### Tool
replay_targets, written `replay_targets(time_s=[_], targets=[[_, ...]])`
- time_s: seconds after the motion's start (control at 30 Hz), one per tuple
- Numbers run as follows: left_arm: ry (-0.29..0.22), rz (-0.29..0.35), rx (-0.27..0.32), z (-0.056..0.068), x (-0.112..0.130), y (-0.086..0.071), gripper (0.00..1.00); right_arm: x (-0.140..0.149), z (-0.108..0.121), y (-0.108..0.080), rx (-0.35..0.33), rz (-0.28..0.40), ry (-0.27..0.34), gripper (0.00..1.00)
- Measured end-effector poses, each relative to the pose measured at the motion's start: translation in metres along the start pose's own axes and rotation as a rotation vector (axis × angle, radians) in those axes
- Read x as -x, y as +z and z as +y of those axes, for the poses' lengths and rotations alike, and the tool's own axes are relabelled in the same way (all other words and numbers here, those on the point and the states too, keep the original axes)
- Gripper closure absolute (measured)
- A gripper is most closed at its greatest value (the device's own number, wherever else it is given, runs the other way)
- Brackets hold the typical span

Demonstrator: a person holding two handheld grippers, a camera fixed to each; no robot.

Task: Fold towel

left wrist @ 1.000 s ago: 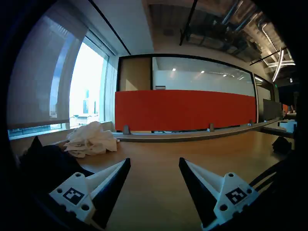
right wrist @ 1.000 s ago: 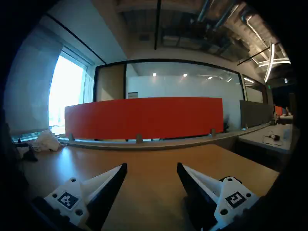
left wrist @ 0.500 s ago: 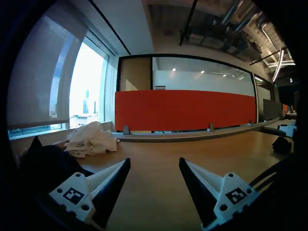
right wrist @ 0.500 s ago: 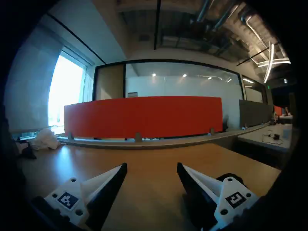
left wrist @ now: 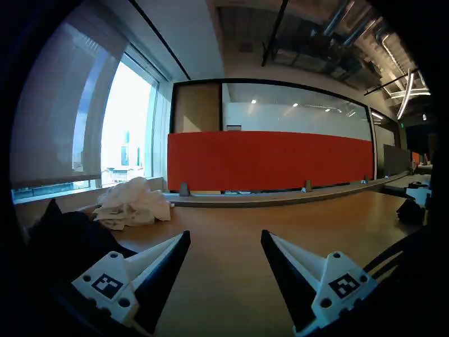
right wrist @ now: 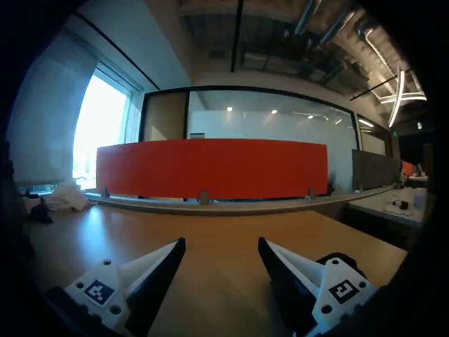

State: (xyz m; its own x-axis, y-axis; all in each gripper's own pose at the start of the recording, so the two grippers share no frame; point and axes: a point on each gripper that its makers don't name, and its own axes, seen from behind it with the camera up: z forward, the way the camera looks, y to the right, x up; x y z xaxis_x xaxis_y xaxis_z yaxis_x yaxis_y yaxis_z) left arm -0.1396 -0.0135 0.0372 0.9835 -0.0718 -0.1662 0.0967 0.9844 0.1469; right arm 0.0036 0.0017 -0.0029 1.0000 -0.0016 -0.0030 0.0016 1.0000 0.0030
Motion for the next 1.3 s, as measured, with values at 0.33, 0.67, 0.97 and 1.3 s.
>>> replay_targets(time_s=[0.33,0.67,0.97,1.3], targets=[[0.0,0.0,0.0,0.0002,0.0003,-0.0005,0.06,0.0013,0.0003,0.0004,0.002,-0.002,0.0,0.0],[0.0,0.0,0.0,0.0005,0.0004,-0.0008,0.07,0.0022,-0.0004,0.0003,-0.002,-0.005,0.001,0.0],[0.001,0.0,0.0,0.001,0.0004,-0.0005,0.07,0.0035,-0.0009,0.0005,-0.002,-0.004,0.002,0.0],[0.001,0.0,0.0,0.0002,-0.0006,-0.0001,0.06,0.0041,-0.0011,0.0005,-0.002,-0.004,0.001,0.0]])
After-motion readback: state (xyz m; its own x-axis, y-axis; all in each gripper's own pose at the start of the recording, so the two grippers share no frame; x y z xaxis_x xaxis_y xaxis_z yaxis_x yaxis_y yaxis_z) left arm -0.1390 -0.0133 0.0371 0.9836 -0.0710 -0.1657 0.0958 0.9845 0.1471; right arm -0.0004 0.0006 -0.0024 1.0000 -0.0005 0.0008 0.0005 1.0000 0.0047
